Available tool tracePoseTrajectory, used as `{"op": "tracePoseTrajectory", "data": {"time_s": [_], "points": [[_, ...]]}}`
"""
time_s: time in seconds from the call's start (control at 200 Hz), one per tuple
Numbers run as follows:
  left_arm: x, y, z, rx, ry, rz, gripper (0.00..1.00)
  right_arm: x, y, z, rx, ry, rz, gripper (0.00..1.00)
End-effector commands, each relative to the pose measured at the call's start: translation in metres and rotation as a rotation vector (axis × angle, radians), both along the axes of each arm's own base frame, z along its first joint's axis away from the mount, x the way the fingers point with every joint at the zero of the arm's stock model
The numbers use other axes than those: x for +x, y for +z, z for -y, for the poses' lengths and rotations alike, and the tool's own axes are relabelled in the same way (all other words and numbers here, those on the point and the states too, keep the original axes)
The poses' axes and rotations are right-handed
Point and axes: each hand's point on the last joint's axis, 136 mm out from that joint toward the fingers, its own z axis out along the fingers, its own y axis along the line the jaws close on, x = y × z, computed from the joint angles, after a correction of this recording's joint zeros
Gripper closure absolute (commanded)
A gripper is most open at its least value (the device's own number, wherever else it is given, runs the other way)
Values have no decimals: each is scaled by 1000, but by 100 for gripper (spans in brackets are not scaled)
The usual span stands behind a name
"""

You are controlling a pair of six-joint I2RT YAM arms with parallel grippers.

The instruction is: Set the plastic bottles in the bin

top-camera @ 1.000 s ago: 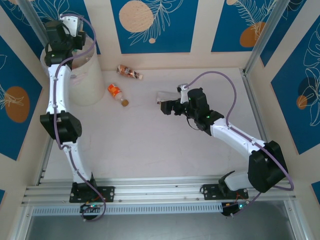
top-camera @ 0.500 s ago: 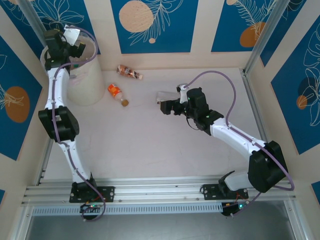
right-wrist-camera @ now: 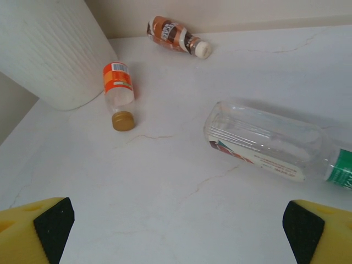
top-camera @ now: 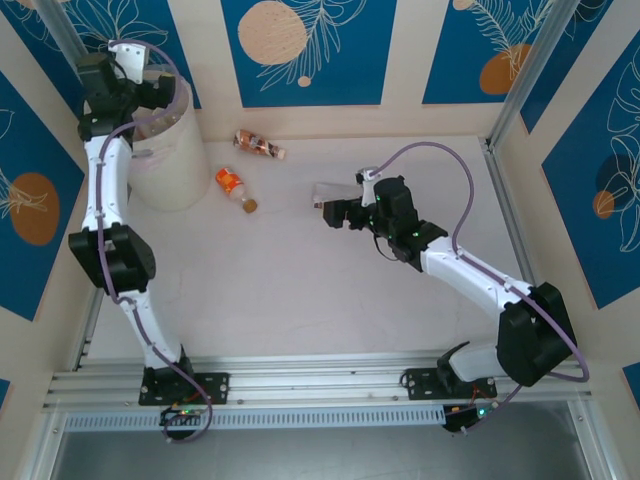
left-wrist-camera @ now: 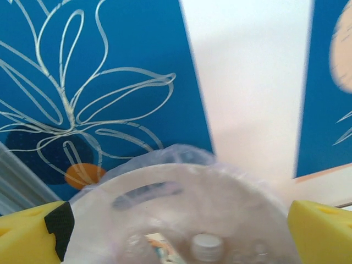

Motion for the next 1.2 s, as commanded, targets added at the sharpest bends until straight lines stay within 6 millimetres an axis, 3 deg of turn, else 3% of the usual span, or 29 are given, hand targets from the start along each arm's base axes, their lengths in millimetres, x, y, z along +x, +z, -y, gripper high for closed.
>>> {"op": "tracePoseTrajectory", "data": {"time_s": [0.0, 0.175, 0.35, 0.455, 0.575, 0.735, 0.85, 0.975, 1.105, 1.195], "points": [[-33, 34, 64, -141, -57, 14, 0, -3, 10, 17, 1, -77, 41, 1], [-63, 26, 126, -173, -66, -7, 0, -10, 13, 39, 26, -131, 56, 1], [-84, 7, 158, -299, -36, -27, 0, -14, 18, 62, 125, -192, 88, 1], [-95, -16, 168, -357, 20, -30, 0, -11, 11, 82, 180, -283, 82, 0], [-113, -58, 193, -393, 15, -121, 0, -10, -8, 94, 157, -294, -31, 0], [-142, -109, 226, -542, -114, -275, 0, -13, -26, 82, -54, -60, -104, 0], [-156, -146, 229, -596, -98, -402, 0, -7, -46, 83, -199, 27, -159, 0], [-166, -177, 224, -583, -48, -484, 0, 2, -57, 83, -217, 79, -233, 0], [-164, -224, 201, -571, 169, -605, 0, 14, -55, 83, -154, 16, -266, 0], [-151, -247, 191, -524, 262, -627, 0, 19, -55, 84, -113, -31, -262, 1]]}}
